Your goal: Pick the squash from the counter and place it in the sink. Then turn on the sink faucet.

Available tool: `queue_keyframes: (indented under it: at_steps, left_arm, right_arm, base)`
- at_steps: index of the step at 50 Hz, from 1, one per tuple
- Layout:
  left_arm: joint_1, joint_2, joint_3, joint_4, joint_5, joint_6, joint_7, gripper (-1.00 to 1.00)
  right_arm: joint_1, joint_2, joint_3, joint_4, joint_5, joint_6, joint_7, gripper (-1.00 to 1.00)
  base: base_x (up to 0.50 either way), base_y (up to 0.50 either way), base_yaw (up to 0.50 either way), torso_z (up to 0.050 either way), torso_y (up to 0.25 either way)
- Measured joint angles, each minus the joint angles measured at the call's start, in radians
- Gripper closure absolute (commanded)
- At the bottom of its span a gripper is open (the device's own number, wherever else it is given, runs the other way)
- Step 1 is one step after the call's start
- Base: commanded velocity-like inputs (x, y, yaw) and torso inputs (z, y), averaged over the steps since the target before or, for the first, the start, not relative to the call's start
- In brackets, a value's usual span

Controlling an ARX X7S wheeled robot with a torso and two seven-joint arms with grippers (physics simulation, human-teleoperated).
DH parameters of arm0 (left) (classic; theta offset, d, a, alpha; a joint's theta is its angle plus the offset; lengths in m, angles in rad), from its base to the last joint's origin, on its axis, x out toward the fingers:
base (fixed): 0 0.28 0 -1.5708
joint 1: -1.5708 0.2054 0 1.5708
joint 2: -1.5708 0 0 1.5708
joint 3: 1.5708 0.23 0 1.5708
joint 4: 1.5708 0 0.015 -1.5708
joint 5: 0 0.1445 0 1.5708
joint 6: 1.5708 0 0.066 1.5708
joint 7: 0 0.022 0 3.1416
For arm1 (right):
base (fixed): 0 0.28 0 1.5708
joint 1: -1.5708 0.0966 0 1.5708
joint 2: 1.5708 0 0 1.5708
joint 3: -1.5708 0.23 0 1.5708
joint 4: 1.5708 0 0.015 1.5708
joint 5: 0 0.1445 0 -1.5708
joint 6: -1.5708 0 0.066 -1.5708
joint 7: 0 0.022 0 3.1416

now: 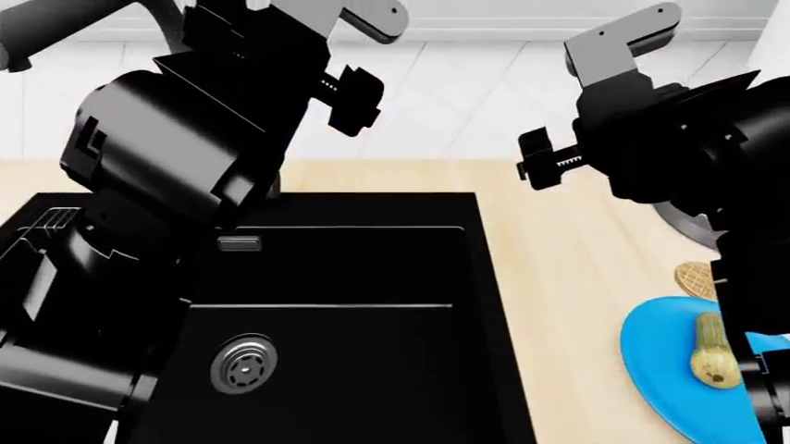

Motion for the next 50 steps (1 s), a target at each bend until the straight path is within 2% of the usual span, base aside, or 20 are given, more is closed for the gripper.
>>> queue_keyframes:
  at_steps: [7,10,13,17,22,27,38,50]
  left_arm:
    - [-0.001,-0.001,0.002,0.001,-0.004,-0.001,-0.001,-1.0]
    - [-0.001,-0.003,0.001,0.002,-0.006,-0.003,-0.002,-1.0]
    - [-0.002,-0.004,-0.001,0.004,-0.008,-0.005,-0.003,-1.0]
    - [-0.002,-0.005,-0.003,0.008,-0.011,-0.008,-0.004,-1.0]
    - [0.0,-0.007,-0.005,0.012,-0.016,-0.012,-0.006,-1.0]
    - [0.0,-0.008,-0.006,0.013,-0.018,-0.012,-0.007,-1.0]
    - [0.001,-0.009,-0.006,0.008,-0.024,-0.009,-0.008,-1.0]
    - [0.0,-0.011,-0.007,0.004,-0.031,-0.007,-0.01,-1.0]
  right_arm:
    - [-0.007,0.009,0.032,-0.034,0.031,0.04,0.025,-1.0]
    - [-0.009,0.022,0.067,-0.062,0.109,0.084,0.098,-1.0]
    - [-0.009,0.05,0.091,-0.082,0.277,0.116,0.246,-1.0]
    - [-0.003,0.114,0.085,-0.127,0.594,0.124,0.502,-1.0]
    - [0.019,0.242,-0.002,-0.245,0.979,0.025,0.749,-1.0]
    - [0.04,0.383,-0.099,-0.392,1.26,-0.106,0.895,-1.0]
    - [0.048,0.631,-0.207,-0.614,1.646,-0.362,1.033,-1.0]
    - [0.004,0.833,-0.245,-0.743,1.825,-0.528,1.024,-1.0]
  base:
    - [0.0,0.0,0.0,0.0,0.0]
    - [0.0,0.0,0.0,0.0,0.0]
    - [0.0,0.0,0.0,0.0,0.0]
    - [0.0,0.0,0.0,0.0,0.0]
    - [0.0,0.0,0.0,0.0,0.0]
    - [0.0,0.0,0.0,0.0,0.0]
    - [0.0,0.0,0.0,0.0,0.0]
    - [0.0,0.0,0.0,0.0,0.0]
